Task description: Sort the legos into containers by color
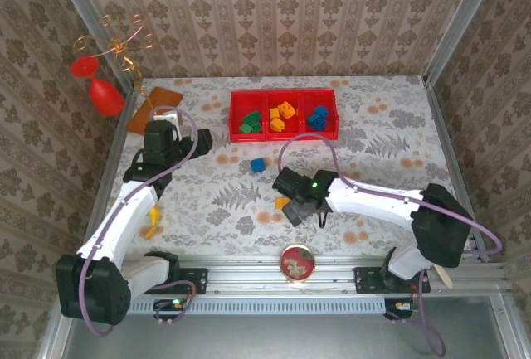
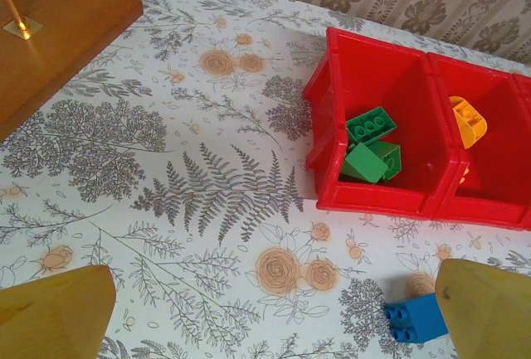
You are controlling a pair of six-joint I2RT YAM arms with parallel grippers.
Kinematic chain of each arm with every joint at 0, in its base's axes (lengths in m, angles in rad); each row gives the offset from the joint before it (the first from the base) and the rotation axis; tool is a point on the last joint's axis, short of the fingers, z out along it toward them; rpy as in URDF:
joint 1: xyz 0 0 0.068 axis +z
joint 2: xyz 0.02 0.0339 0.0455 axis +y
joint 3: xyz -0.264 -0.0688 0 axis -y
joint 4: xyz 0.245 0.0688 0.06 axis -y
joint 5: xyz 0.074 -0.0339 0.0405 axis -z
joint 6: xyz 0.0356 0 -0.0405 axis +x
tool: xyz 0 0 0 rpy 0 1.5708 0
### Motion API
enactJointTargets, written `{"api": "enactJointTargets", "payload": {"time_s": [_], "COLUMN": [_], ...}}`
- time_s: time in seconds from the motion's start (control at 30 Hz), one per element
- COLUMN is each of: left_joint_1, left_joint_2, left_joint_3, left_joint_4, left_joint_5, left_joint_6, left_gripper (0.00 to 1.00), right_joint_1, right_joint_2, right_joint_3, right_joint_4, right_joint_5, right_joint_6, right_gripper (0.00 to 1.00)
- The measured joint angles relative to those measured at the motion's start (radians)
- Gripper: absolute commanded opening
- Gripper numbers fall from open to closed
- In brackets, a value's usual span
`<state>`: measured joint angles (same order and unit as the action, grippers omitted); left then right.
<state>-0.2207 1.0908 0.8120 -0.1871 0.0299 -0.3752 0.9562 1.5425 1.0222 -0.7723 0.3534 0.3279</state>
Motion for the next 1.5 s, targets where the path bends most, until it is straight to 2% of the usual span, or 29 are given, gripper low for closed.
{"api": "enactJointTargets", "payload": {"time_s": [0.17,0.67,1.17,1.33,1.5], "left_joint_1": [0.0,0.013,0.02,0.02,0.02], "left_joint_2": [0.0,0.0,0.0,0.0,0.001], "left_joint_3": [0.0,0.0,0.0,0.0,0.0], "left_joint_4": [0.0,0.0,0.001,0.001,0.001], "left_joint_5": [0.0,0.001,0.019,0.025,0.027], "left_joint_6": [0.0,0.0,-0.015,-0.018,-0.023], "left_gripper": [1.0,1.0,1.0,1.0,1.0], "right_joint_1": [0.025,0.012,-0.112,-0.147,-0.18], "right_joint_2": [0.084,0.247,0.315,0.337,0.337], "right_joint_3": [0.045,0.137,0.224,0.245,0.245], "right_joint_4": [-0.012,0.053,0.14,0.143,0.145], "right_joint_5": [0.004,0.029,0.034,0.03,-0.003], "right_joint_6": [-0.019,-0.102,-0.12,-0.107,-0.088], "right_gripper": [1.0,1.0,1.0,0.93,0.89]}}
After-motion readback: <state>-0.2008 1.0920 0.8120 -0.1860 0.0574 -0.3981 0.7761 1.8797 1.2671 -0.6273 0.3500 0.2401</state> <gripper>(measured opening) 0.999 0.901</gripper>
